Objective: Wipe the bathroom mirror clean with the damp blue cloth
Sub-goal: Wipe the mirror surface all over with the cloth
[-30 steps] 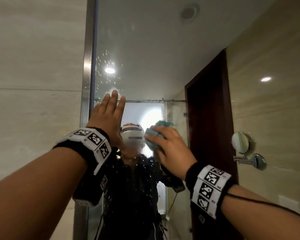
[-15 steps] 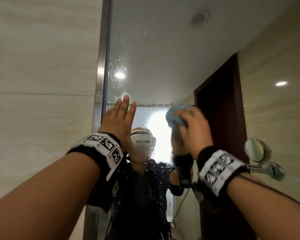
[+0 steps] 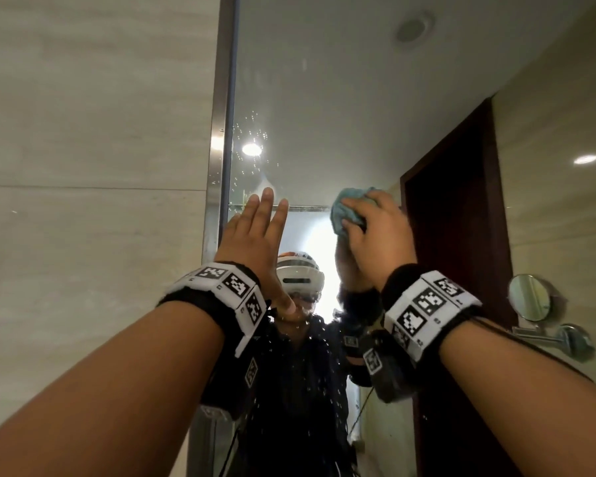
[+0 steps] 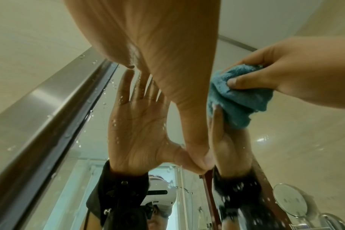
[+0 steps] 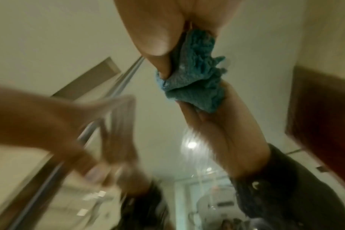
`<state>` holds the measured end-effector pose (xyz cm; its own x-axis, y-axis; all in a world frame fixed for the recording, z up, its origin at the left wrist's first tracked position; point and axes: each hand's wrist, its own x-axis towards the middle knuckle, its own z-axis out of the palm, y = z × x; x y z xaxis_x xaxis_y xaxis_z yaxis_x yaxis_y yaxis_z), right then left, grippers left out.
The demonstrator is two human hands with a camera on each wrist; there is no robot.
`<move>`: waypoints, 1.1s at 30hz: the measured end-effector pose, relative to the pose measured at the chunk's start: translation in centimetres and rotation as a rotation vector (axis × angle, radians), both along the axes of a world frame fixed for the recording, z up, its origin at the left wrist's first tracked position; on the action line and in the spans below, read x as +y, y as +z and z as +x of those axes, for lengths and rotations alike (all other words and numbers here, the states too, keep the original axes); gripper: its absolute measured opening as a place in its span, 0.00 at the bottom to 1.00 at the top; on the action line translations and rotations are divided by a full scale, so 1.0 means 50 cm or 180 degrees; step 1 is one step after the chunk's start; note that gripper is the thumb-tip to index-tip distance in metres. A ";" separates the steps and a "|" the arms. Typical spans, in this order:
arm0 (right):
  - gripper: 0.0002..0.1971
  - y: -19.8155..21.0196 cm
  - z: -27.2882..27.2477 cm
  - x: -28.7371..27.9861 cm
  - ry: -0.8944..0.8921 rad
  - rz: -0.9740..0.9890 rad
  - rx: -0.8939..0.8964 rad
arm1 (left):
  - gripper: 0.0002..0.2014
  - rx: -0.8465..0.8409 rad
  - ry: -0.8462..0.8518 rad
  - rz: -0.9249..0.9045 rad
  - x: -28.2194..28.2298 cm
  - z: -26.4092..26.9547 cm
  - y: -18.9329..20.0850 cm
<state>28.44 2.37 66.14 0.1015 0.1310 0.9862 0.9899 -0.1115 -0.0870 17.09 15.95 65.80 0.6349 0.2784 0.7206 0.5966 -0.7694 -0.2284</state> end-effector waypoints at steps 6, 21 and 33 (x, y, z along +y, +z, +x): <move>0.17 -0.055 -0.011 0.012 -0.0202 -0.1327 -0.0778 | 0.76 -0.0014 0.0008 0.0052 0.005 0.003 0.000; 0.37 0.013 -0.004 -0.001 -0.0343 -0.1343 -0.0632 | 0.65 -0.0177 -0.0643 -0.0090 0.005 -0.020 0.003; 0.20 0.026 -0.001 -0.007 0.0332 -0.0367 0.0266 | 0.23 -0.0812 -0.2078 0.0456 -0.066 -0.024 -0.002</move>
